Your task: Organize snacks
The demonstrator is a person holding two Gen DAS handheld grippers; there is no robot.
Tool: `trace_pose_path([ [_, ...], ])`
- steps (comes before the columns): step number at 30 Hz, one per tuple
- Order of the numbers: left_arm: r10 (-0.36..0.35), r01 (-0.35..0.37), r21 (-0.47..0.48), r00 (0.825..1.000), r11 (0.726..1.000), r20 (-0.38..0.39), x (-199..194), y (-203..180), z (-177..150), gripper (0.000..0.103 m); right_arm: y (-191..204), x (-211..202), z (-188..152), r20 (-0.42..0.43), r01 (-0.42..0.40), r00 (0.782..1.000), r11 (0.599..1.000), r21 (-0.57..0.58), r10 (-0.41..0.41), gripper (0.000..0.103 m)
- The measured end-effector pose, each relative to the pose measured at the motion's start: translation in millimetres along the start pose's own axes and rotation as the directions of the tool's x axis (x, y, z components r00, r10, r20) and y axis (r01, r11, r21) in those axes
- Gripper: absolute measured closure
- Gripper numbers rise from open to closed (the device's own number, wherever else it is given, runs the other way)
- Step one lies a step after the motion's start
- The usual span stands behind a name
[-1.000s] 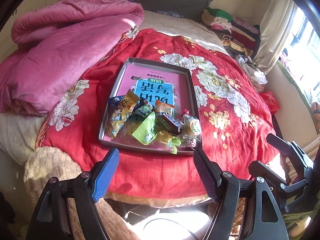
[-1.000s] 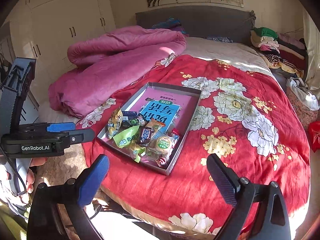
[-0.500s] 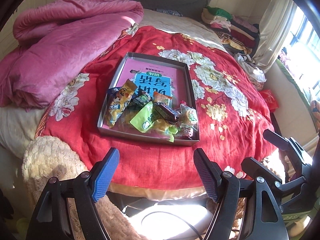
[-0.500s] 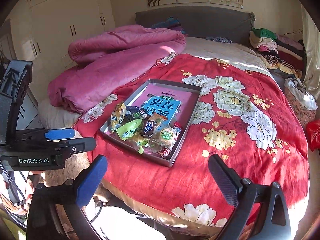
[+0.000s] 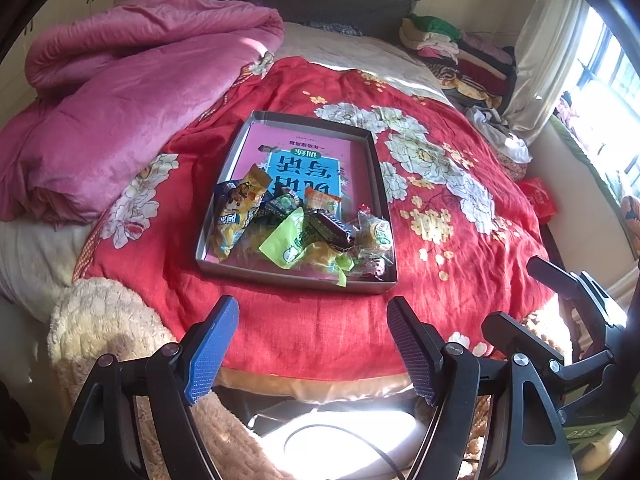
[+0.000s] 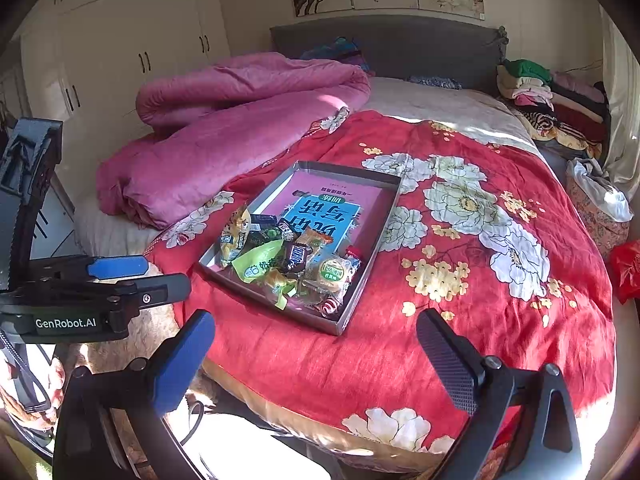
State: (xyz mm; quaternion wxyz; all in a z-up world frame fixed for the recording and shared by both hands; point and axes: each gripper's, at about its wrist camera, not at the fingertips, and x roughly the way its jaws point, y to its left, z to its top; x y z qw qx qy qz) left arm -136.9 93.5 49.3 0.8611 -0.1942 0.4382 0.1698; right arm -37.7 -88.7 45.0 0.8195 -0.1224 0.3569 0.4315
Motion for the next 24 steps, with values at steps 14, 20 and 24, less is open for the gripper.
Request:
trace_pose_path([
  [14,0.014,-0.014,0.011,1.0,1.0,-0.003,1.9,-2.4,0.0,0.025,-0.3,-0.1,-0.1,-0.003,0.005,1.0,1.0,-0.001,-0.005,0.001],
  [20,0.018,-0.018,0.013,1.0,1.0,-0.011,4.3,-2.2,1.9,0.025,0.1,-0.1,-0.1,-0.003,0.007,1.0,1.0,-0.001,-0.007,0.001],
  [24,0.026,-0.026,0.026,1.0,0.999,-0.013,5.2,-3.4,2.1,0.025,-1.0,0.1,0.2,-0.002,0.007,1.0,1.0,0.002,-0.007,0.001],
])
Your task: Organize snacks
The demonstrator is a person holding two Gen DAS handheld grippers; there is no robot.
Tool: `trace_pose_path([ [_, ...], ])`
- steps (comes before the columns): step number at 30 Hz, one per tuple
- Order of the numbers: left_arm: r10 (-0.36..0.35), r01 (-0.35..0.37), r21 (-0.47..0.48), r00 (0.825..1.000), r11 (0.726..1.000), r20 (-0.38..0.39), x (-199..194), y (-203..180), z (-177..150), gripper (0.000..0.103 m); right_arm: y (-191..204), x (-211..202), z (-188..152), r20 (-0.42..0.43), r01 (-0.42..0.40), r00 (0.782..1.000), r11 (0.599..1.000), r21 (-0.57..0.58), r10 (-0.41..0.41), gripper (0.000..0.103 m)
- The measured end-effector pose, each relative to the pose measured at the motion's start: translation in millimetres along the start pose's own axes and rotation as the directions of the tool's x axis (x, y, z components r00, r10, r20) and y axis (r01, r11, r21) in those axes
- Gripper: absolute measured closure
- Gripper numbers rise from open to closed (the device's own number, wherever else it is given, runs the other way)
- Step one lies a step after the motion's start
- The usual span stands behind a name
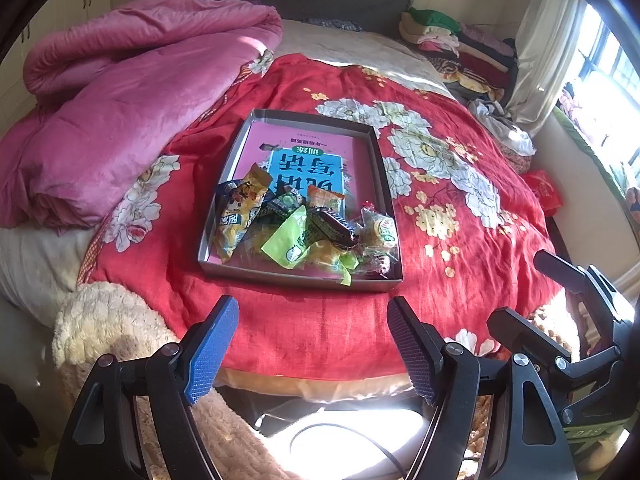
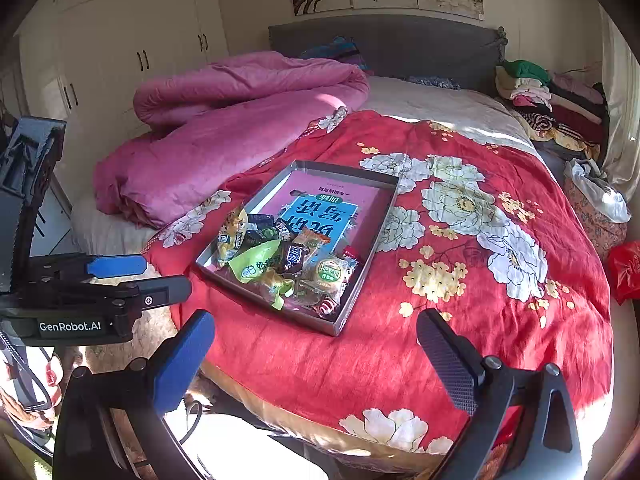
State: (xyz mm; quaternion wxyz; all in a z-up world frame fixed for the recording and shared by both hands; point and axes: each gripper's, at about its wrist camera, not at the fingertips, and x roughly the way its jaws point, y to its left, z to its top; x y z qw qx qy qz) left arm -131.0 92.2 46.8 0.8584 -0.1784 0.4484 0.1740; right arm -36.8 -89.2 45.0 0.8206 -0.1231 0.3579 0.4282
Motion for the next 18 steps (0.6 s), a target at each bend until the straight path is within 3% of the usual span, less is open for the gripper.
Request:
trace_pose_path([
  [14,-0.001,0.001,0.008,1.0,1.0,-0.002,7.0,-0.1,2.2,0.025,-9.4,2.8,1.8,0.007,-0.004,1.0,1.0,0.027,0.004,0.001],
  [18,0.089,-0.089,-0.012,0.993,0.996,0.073,10.6,15.6,15.0,0.025,-25.2,5.7,2.4,0.027,0.02,0.999,0.997,0.07,-0.022,0.001],
])
